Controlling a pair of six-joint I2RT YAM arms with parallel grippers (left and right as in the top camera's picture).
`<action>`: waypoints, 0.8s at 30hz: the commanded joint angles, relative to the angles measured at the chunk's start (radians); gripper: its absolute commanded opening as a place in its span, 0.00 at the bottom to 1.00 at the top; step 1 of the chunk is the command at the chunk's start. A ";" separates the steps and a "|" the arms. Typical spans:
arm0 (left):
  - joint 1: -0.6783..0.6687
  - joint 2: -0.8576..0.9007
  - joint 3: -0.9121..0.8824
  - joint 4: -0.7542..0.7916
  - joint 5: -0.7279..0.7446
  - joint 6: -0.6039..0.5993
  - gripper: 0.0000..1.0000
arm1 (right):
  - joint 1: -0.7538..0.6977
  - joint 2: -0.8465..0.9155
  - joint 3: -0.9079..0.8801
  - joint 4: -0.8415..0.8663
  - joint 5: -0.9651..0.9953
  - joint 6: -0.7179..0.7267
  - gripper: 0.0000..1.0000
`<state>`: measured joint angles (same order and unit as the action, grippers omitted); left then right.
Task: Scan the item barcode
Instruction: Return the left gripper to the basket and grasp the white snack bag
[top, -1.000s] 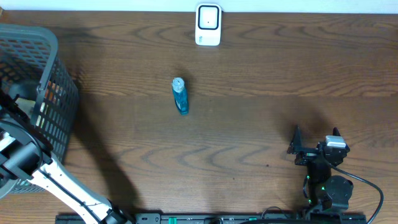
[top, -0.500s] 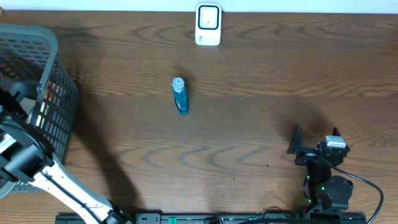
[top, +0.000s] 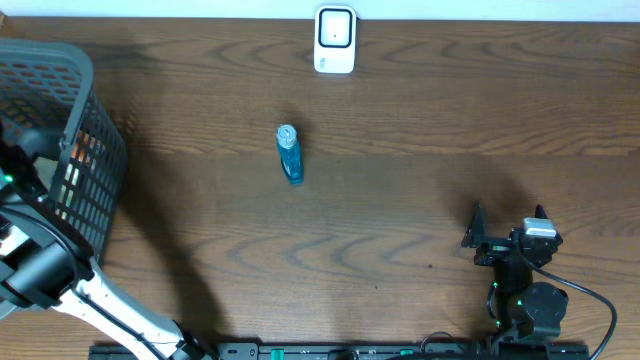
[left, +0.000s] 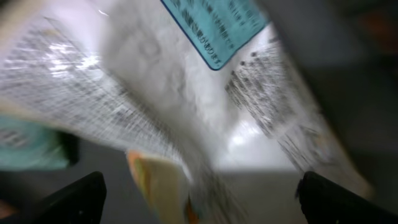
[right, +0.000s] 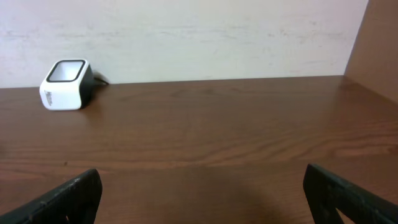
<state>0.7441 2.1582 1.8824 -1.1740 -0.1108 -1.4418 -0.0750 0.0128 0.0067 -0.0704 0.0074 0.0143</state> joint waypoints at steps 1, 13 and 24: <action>-0.005 0.019 -0.155 0.116 -0.013 0.005 0.98 | -0.003 -0.002 -0.001 -0.005 0.001 0.007 0.99; -0.002 -0.006 -0.260 0.182 0.034 0.141 0.07 | -0.003 -0.002 -0.001 -0.005 0.001 0.007 0.99; -0.003 -0.394 -0.092 0.200 0.078 0.286 0.07 | -0.003 -0.002 -0.001 -0.005 0.001 0.007 0.99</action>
<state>0.7441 1.9732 1.7081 -0.9859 -0.0528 -1.2060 -0.0750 0.0128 0.0067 -0.0708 0.0074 0.0147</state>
